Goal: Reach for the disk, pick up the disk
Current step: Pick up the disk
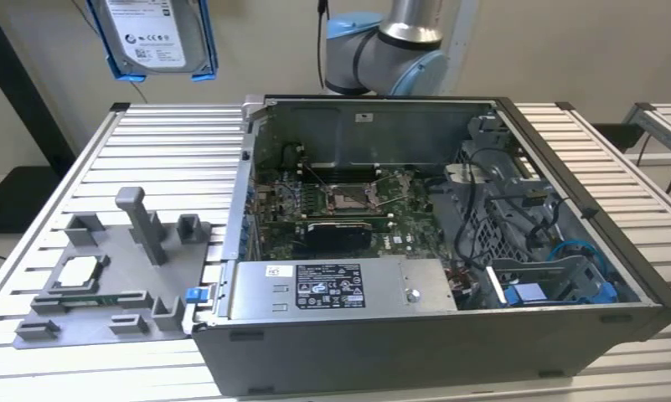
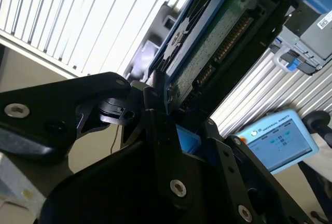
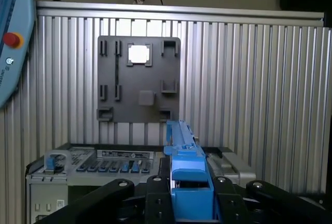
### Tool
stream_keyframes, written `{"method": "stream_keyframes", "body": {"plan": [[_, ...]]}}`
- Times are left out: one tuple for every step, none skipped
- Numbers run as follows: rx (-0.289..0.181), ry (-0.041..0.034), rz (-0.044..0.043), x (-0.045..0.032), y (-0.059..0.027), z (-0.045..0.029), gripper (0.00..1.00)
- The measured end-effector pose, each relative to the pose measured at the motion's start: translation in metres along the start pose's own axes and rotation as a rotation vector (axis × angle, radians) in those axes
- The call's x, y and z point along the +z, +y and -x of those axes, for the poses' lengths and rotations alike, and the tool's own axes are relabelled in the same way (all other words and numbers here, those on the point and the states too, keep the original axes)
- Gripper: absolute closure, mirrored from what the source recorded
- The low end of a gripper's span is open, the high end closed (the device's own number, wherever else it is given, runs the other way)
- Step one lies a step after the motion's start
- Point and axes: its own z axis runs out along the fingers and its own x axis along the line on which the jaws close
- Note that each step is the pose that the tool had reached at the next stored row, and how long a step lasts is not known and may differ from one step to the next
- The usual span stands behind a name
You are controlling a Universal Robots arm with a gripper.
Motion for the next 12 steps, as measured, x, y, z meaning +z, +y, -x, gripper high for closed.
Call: {"method": "stream_keyframes", "body": {"plan": [[0.0, 0.0, 0.0, 0.0, -0.002, 0.0, 1.0], [0.0, 0.0, -0.0001, 0.0, -0.004, 0.0, 1.0], [0.0, 0.0, 0.0, 0.0, -0.0059, 0.0, 1.0], [0.0, 0.0, 0.0, 0.0, -0.0081, -0.0001, 1.0], [0.0, 0.0, 0.0, 0.0, -0.0107, -0.0001, 1.0], [0.0, 0.0, 0.0, -0.0001, -0.0135, -0.0001, 1.0], [0.0, 0.0001, 0.0001, -0.0001, -0.0165, -0.0001, 1.0], [0.0, 0.0001, 0.0001, -0.0002, -0.0193, -0.0001, 1.0], [0.0, 0.0, 0.0, -0.0001, -0.0221, -0.0002, 1.0], [0.0, 0.0, -0.0001, -0.0001, -0.0251, -0.0002, 1.0], [0.0, 0.0, 0.0, -0.0002, -0.0275, -0.0002, 1.0], [0.0, 0.0, 0.0, -0.0002, -0.0302, -0.0002, 1.0]]}}
